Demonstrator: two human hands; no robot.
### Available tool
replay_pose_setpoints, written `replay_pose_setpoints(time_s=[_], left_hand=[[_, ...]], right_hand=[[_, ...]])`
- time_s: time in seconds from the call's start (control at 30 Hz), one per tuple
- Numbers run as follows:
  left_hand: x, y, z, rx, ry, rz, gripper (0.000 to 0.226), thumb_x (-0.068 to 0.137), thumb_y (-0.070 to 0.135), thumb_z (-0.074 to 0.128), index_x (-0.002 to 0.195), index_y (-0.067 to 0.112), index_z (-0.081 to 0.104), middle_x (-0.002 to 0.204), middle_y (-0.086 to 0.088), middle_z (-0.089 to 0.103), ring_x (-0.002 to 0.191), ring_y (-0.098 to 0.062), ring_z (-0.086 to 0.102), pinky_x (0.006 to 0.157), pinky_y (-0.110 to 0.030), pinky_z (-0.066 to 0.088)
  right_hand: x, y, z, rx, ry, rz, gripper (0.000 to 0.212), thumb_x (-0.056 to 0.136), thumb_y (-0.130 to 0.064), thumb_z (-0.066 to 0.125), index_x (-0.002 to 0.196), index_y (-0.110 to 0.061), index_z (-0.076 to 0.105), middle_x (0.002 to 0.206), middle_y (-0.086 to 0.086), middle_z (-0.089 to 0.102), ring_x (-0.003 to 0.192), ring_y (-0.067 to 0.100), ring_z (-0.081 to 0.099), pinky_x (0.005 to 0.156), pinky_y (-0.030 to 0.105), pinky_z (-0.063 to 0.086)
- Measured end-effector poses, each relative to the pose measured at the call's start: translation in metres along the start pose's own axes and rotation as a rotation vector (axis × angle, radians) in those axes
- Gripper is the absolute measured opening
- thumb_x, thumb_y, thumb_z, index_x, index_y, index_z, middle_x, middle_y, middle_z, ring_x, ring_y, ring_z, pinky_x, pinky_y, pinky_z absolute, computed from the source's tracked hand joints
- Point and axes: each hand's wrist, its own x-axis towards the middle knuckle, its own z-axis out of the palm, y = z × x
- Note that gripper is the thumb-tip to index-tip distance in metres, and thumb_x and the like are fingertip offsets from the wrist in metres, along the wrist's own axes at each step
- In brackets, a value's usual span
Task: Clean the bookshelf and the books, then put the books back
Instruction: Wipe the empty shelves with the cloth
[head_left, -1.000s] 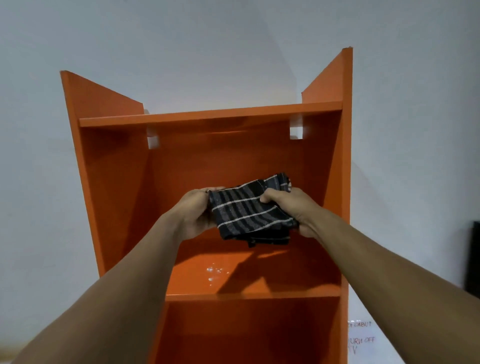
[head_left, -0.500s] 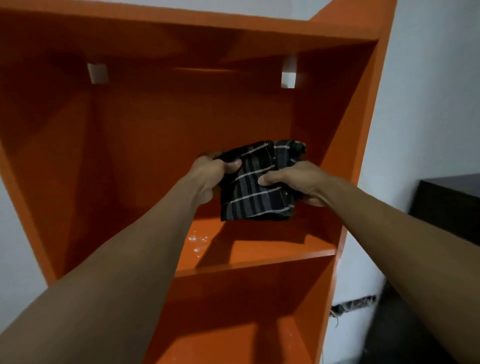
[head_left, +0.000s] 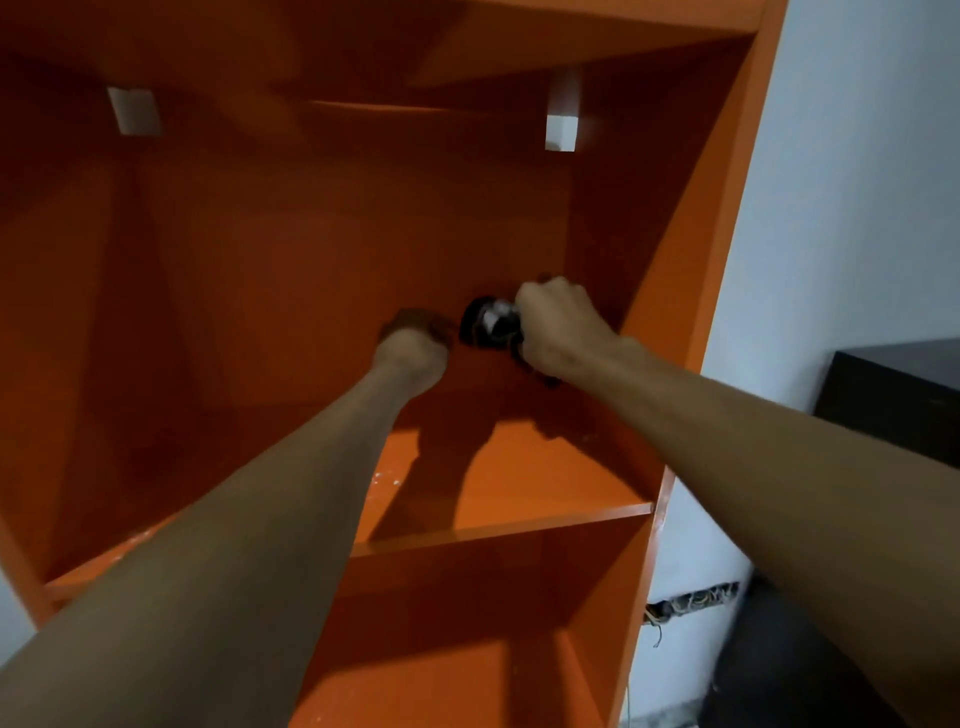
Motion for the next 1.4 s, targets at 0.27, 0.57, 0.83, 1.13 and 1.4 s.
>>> replay_pose_setpoints(time_s=[0.27,0.57,0.83,1.13,1.4], left_hand=[[-0.02,-0.033,0.048,0.61,-0.399,-0.069,0.035,0.101,0.031,0.04,0.123,0.017,0.063,0.114,-0.011,0.066,0.086,-0.028,0.057,0.072,-0.033,0.045],[-0.038,-0.023,0.052,0.62,-0.393,-0.161,0.035,0.104,0.027,0.035,0.124,0.012,0.058,0.117,-0.014,0.061,0.103,-0.035,0.06,0.076,-0.036,0.044],[-0.061,-0.017,0.042,0.676,-0.402,-0.189,0.034,0.106,0.024,0.031,0.127,0.011,0.055,0.099,-0.007,0.057,0.087,-0.026,0.058,0.075,-0.036,0.047],[-0.075,-0.014,0.04,0.739,-0.449,-0.182,0.036,0.106,0.021,0.034,0.138,0.009,0.045,0.125,-0.015,0.056,0.103,-0.031,0.058,0.089,-0.041,0.049],[-0.082,-0.017,0.032,0.735,-0.463,-0.122,0.036,0.105,0.019,0.034,0.137,0.005,0.044,0.134,-0.02,0.053,0.115,-0.038,0.056,0.099,-0.048,0.045]], right_hand=[[-0.007,0.006,0.085,-0.064,-0.23,0.146,0.007,0.088,-0.02,0.056,0.095,-0.017,0.056,0.113,0.014,0.061,0.117,0.037,0.049,0.103,0.055,0.035],[0.005,0.023,0.1,-0.006,-0.368,0.104,0.027,0.096,-0.019,0.048,0.12,-0.015,0.059,0.123,0.011,0.06,0.11,0.034,0.057,0.095,0.048,0.05],[-0.039,0.009,0.081,-0.264,-0.316,0.051,0.029,0.098,-0.01,0.051,0.126,-0.01,0.057,0.124,0.016,0.058,0.116,0.039,0.053,0.086,0.057,0.051],[-0.085,0.005,0.056,-0.252,-0.288,0.124,0.017,0.094,-0.013,0.054,0.109,-0.006,0.06,0.1,0.013,0.062,0.094,0.035,0.06,0.07,0.043,0.054],[-0.111,-0.02,-0.023,-0.315,-0.679,0.257,0.035,0.101,-0.018,0.044,0.069,-0.005,0.043,0.044,0.005,0.046,0.034,0.015,0.042,0.049,0.028,0.035]])
